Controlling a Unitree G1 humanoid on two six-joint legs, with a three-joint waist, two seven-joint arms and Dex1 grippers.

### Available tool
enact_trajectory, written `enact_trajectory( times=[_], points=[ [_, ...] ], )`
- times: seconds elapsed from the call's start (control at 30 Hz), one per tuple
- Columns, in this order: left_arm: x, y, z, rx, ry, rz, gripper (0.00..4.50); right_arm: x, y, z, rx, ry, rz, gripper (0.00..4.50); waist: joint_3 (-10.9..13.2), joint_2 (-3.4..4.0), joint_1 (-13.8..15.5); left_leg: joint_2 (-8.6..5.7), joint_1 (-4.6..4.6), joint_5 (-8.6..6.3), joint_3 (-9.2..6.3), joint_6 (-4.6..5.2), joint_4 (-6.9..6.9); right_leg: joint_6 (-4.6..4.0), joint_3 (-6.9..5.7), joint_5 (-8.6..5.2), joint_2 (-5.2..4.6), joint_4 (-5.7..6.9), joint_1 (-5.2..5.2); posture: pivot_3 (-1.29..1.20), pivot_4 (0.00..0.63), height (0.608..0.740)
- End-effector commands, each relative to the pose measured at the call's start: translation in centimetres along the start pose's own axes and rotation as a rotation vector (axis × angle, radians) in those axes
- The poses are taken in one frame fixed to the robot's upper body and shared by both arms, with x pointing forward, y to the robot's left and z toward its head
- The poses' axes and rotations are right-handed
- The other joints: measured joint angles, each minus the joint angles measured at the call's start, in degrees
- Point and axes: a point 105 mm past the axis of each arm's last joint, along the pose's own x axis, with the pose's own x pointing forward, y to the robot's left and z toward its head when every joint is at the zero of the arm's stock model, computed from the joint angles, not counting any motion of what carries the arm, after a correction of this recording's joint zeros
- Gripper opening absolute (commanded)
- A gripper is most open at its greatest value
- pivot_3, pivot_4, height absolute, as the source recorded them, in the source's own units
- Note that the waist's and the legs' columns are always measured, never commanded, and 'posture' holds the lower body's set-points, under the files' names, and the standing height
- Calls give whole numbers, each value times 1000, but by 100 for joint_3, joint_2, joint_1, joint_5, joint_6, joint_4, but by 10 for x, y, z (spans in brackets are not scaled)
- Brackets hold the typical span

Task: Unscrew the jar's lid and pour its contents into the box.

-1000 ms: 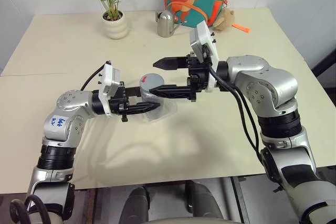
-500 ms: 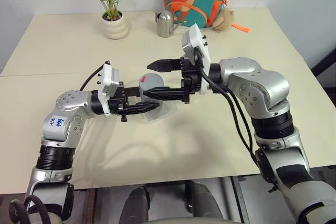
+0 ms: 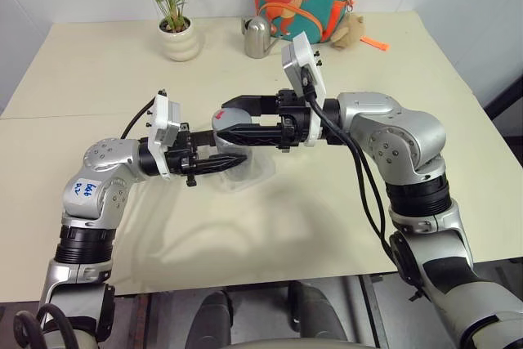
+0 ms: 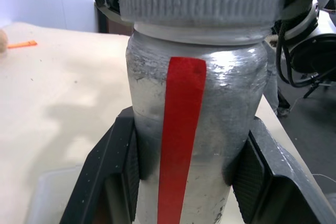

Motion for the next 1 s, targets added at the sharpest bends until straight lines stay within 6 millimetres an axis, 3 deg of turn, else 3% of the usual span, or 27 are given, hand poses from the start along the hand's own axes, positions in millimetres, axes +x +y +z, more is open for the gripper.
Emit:
enact_trajectory(
  times=[0.03,0.13,0.33,0.47,0.63,0.67,0.87,1.0],
  points=[
    [1,-5,6,30,-5,-21,1879,-15,9,29,-23,-128,15,2552,0,0,1,0,0,0,0,0,0,0,0,0,0,0,0,0,150,740],
    [0,-6,5,27,-3,-18,1879,-34,1,25,-30,-136,-75,2552,0,0,22,0,0,0,0,0,-1,0,0,0,0,-1,0,0,150,740],
    [-7,-2,8,18,-13,12,1879,-101,-34,-17,-51,-56,-436,2552,-1,-2,122,0,-1,-3,3,5,0,0,0,0,0,-7,1,0,150,740],
    [-13,6,14,12,-34,42,1879,-162,-57,-68,-39,0,-734,2552,-3,-5,133,0,2,-3,5,6,0,0,1,0,1,-9,4,0,150,740],
    [-14,14,18,17,-33,47,1879,-205,-68,-114,-54,34,-932,2552,-2,-4,116,-1,7,-3,12,5,1,0,6,1,1,-8,5,0,150,740],
    [-14,16,18,18,-33,49,1879,-211,-67,-122,-35,30,-949,2552,-2,-4,101,0,9,-3,14,5,1,0,8,1,1,-10,5,0,150,740],
    [-15,21,20,25,-27,50,1879,-218,-59,-129,-42,6,-949,4467,-2,-4,84,0,15,-2,19,3,1,0,15,1,2,0,6,0,150,740],
    [-15,23,21,29,-25,52,1879,-216,-53,-112,-83,-11,-913,4467,-2,-4,98,0,16,-1,19,2,1,0,15,1,2,1,6,0,150,740]
  ],
)
